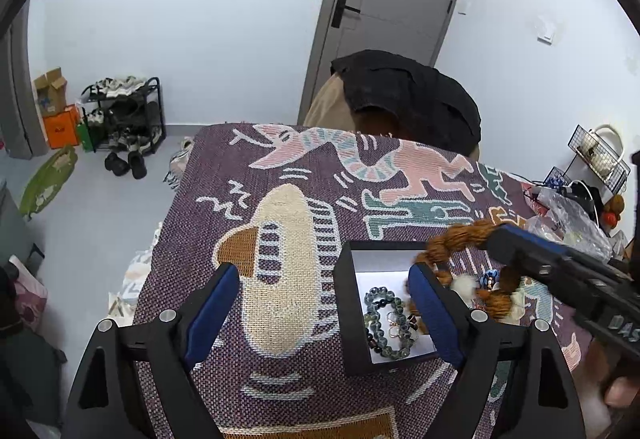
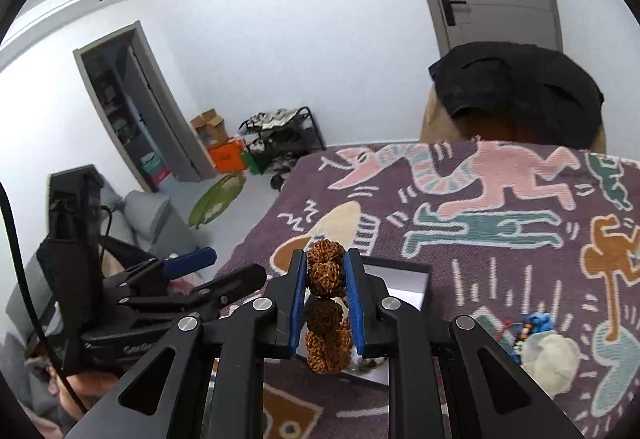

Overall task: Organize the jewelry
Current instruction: 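Lower the rudraksha bracelet into the box and open right tool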

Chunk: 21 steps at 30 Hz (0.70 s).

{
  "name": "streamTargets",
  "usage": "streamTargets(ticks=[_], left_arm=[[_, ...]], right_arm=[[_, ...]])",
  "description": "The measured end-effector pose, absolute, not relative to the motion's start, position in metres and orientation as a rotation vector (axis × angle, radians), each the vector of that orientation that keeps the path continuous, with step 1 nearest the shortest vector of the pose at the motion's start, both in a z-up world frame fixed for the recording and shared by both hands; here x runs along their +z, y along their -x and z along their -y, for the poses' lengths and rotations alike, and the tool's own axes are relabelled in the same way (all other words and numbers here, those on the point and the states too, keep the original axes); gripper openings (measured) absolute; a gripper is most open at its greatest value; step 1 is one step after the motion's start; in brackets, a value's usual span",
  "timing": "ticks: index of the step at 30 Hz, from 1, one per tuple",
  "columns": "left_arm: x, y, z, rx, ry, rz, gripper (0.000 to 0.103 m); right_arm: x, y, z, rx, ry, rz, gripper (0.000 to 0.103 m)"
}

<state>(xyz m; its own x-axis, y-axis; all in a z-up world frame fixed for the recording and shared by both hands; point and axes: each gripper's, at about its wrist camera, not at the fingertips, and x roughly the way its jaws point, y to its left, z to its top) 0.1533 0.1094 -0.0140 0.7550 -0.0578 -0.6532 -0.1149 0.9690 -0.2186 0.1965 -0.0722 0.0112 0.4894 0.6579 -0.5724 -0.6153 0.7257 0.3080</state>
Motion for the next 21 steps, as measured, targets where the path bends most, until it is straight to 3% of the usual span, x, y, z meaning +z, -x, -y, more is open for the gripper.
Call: streamTargets(ticks=[2,5,6,21], left_arm=[[-0.014,-0.151,-0.11,0.028,0.253,-0.716,0.087],[-0.013,-0.149,-0.109,0.021,0.249,-0.71,0.087],[-0.012,-0.149,-0.108,0.019,0.248,-0.708,0.087],[-0.001,-0.14,-0.053,-0.067,0.156,-0.677,0.088]], right_arm=[[0.004,-0.202,0.068,0.77,-0.063,-0.756,0.026],[-0.001,-0.203,0.076,0.753,-0.08,-0.767,0.069],[0.0,-0.2,0.082,0.745,-0.09,-0.752,0.075],[-0.018,-0.183,0.166,0.619,-0.165,-0.767,0.075]])
